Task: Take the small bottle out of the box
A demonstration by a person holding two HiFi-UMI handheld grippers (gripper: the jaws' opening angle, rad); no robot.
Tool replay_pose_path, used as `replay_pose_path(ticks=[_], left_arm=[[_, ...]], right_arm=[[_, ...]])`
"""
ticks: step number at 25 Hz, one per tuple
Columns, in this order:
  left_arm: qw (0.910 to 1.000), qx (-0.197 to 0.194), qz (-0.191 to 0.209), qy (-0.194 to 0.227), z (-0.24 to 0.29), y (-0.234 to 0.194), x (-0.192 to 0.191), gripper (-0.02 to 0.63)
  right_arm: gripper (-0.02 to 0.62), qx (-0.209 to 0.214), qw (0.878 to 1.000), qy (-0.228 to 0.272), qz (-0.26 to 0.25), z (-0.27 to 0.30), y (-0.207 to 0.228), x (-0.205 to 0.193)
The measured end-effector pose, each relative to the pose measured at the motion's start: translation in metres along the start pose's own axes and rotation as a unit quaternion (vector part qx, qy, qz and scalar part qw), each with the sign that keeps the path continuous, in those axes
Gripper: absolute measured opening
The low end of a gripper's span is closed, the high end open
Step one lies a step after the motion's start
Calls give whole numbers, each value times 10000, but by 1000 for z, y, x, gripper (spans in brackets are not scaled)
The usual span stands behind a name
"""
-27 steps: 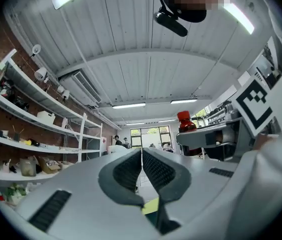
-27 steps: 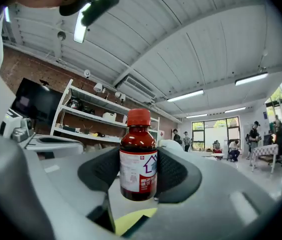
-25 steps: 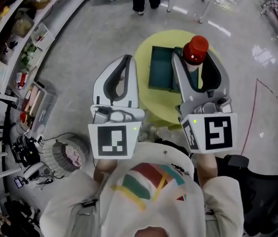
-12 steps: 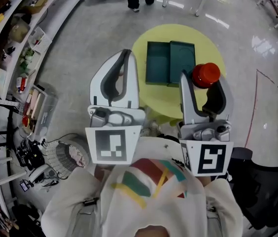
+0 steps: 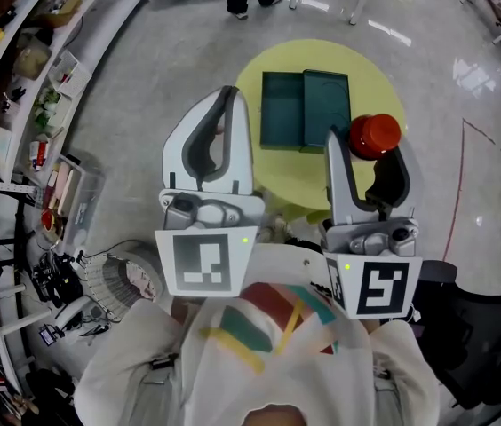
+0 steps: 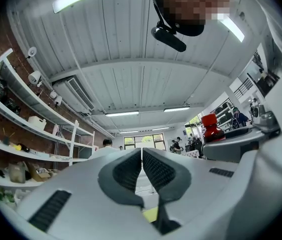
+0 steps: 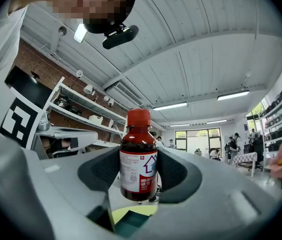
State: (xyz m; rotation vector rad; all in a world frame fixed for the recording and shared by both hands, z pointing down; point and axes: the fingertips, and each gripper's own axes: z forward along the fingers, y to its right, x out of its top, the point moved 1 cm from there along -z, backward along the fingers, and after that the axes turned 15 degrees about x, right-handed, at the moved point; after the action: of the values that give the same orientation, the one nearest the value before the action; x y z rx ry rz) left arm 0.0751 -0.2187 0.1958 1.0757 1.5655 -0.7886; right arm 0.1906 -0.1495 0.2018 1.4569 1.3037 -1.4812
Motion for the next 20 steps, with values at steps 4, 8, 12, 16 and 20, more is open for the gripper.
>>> replay_pose_path(ticks=[4, 8, 12, 16, 20], left_arm=[[10000, 33, -21, 79, 0, -1, 0, 17], [10000, 31, -49, 65, 1, -1, 1, 17], [10000, 2, 6, 93, 4, 5, 8, 17], [10000, -47, -31, 10, -2, 2, -8, 17], [9998, -51, 46, -192, -10, 0, -27, 17]], right_arm=[[215, -30, 10000, -71, -46, 0, 1, -1], [215, -24, 9999, -106, -98, 2, -1, -2], [215, -31, 9999, -55, -96, 0, 3, 1], [215, -34, 9998, -109, -161, 3, 4, -2], [215, -39, 9997, -166, -151, 2, 6, -6]])
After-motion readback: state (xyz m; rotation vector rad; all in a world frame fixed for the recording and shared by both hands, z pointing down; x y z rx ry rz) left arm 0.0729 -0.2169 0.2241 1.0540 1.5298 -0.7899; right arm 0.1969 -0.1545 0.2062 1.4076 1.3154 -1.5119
